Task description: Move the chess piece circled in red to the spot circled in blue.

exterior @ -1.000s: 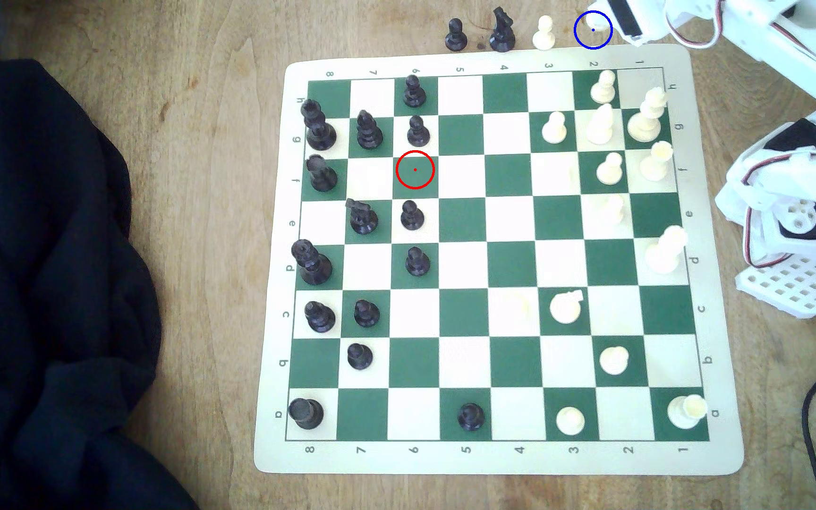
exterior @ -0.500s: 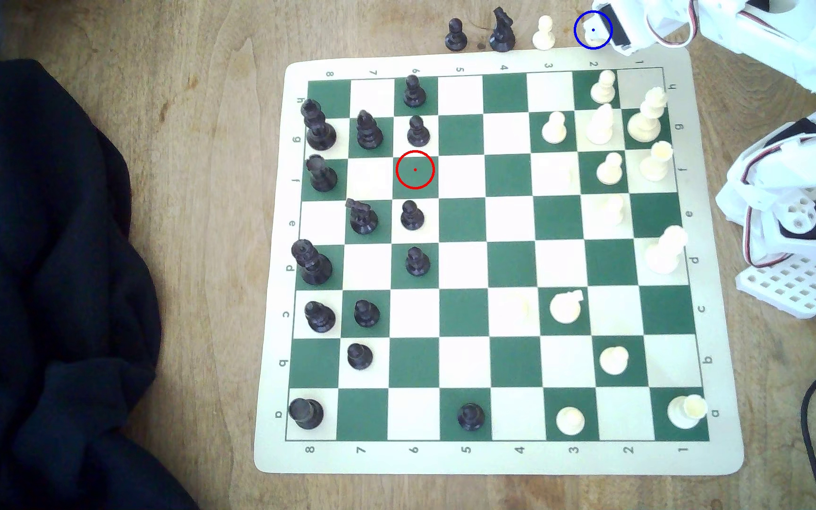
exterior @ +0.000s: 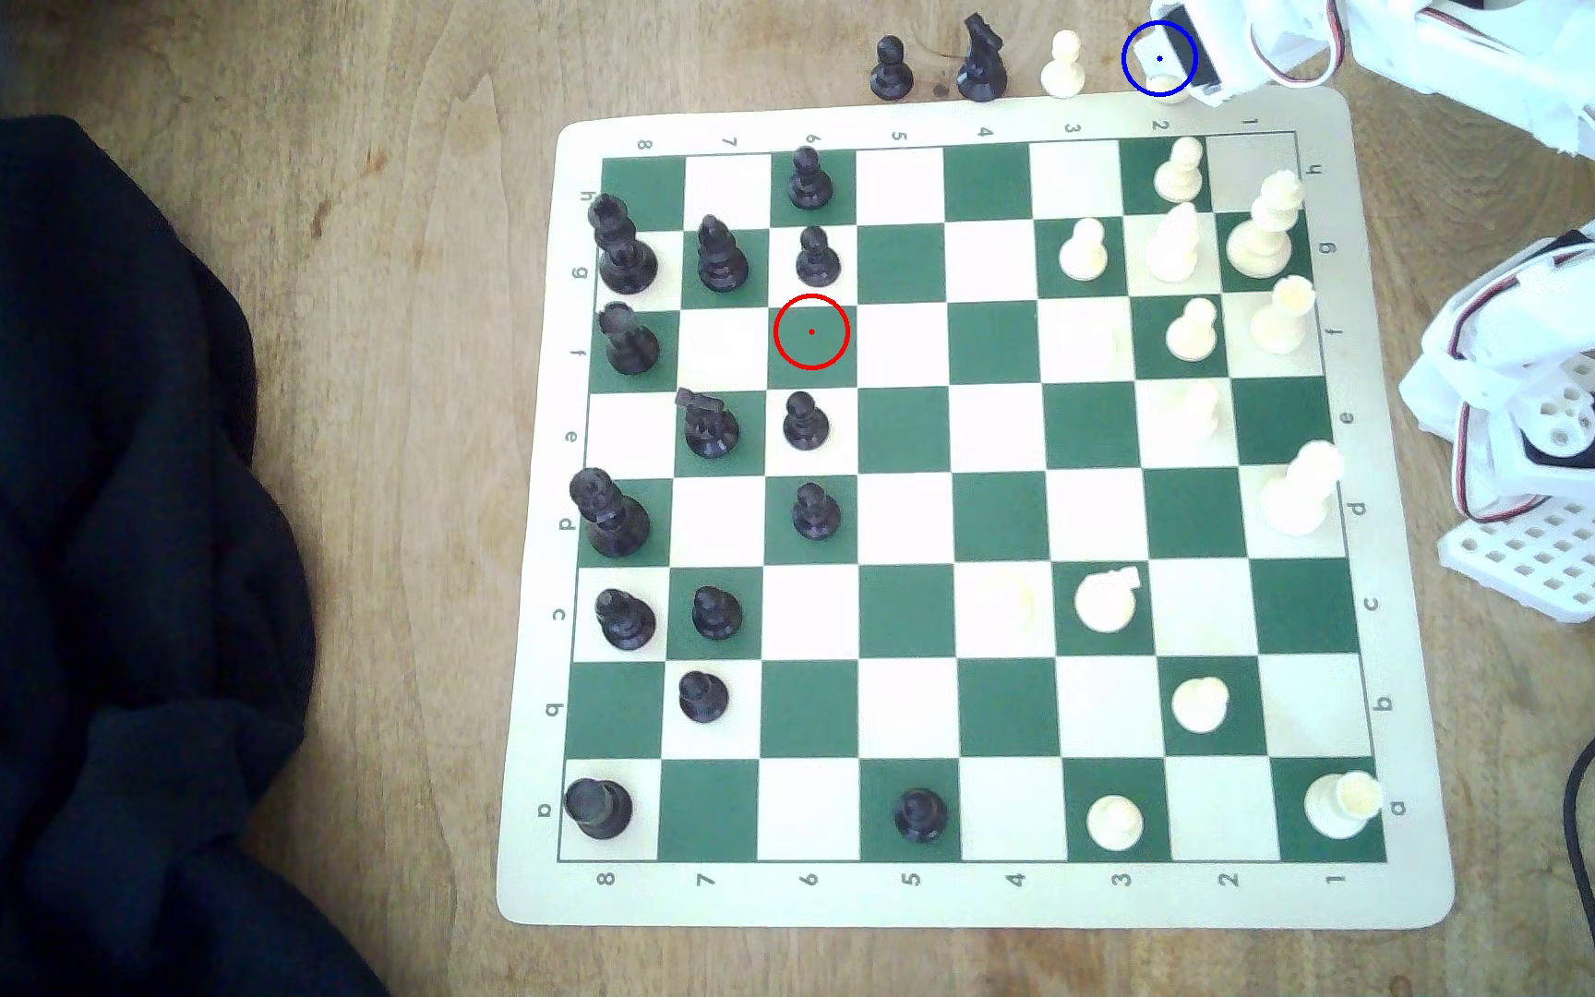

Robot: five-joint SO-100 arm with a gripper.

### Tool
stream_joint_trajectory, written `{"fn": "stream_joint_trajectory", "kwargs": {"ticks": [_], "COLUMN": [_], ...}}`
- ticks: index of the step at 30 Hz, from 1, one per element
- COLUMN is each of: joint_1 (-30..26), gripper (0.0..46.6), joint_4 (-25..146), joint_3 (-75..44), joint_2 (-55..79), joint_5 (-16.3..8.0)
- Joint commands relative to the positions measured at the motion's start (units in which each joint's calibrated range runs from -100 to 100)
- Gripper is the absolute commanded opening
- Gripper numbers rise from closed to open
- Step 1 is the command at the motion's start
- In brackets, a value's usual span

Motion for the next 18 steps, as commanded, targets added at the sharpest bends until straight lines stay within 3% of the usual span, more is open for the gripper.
{"fn": "stream_joint_trajectory", "kwargs": {"ticks": [1,15,18], "joint_1": [0.05,-0.34,-0.26], "gripper": [1.4,1.1,3.1], "joint_4": [-1.73,-2.63,-3.45], "joint_3": [-4.12,-3.49,-3.40], "joint_2": [-0.16,0.78,0.95], "joint_5": [-0.10,-0.73,-0.63]}}
